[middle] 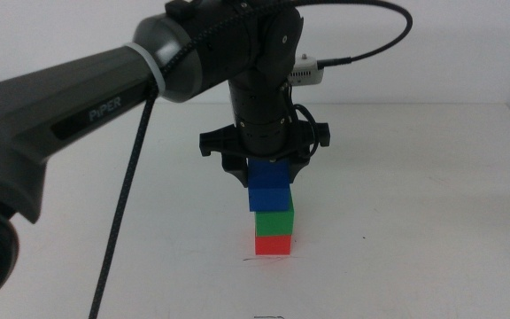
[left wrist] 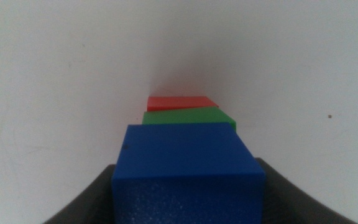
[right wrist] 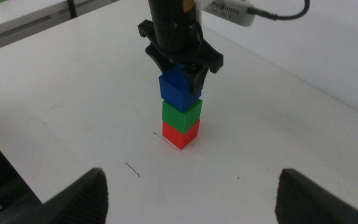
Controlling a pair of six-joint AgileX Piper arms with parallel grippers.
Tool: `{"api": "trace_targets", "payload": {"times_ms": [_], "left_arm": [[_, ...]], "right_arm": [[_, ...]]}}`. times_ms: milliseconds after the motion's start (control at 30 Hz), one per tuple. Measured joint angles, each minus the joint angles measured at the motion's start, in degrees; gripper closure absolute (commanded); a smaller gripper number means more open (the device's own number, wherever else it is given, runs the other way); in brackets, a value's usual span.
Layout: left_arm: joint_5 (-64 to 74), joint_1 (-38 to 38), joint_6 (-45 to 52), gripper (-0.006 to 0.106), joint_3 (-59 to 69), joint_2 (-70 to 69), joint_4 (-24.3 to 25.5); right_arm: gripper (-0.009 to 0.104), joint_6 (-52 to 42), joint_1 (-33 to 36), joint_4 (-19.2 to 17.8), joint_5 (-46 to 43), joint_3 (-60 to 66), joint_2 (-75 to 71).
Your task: Stack red cubes first, then green, then blue cubes in a specific spot.
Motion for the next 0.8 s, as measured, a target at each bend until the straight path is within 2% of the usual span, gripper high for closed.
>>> {"api": "trace_targets", "payload": {"times_ms": [500, 700, 767, 800], "left_arm": [[-0.4, 0.0, -0.1, 0.088, -0.4, 0.8, -1.5], [-1.1, 0.0, -0.1, 0.084, -0.5, 0.8, -2.6], [-1.3, 0.0, -0.1, 0.078, -0.5, 0.8, -2.6], [-1.3, 0.0, -0.1, 0.042, -0.5, 0.8, -2.5]], "right_arm": [[0.001, 0.0, 0.0, 0.0, 0.0, 0.0, 0.0], [0.001, 0.0, 0.0, 0.0, 0.0, 0.0, 0.0], [0.001, 0.0, 0.0, 0.0, 0.0, 0.0, 0.0], [0.001, 0.0, 0.0, 0.0, 0.0, 0.0, 0.0]]}}
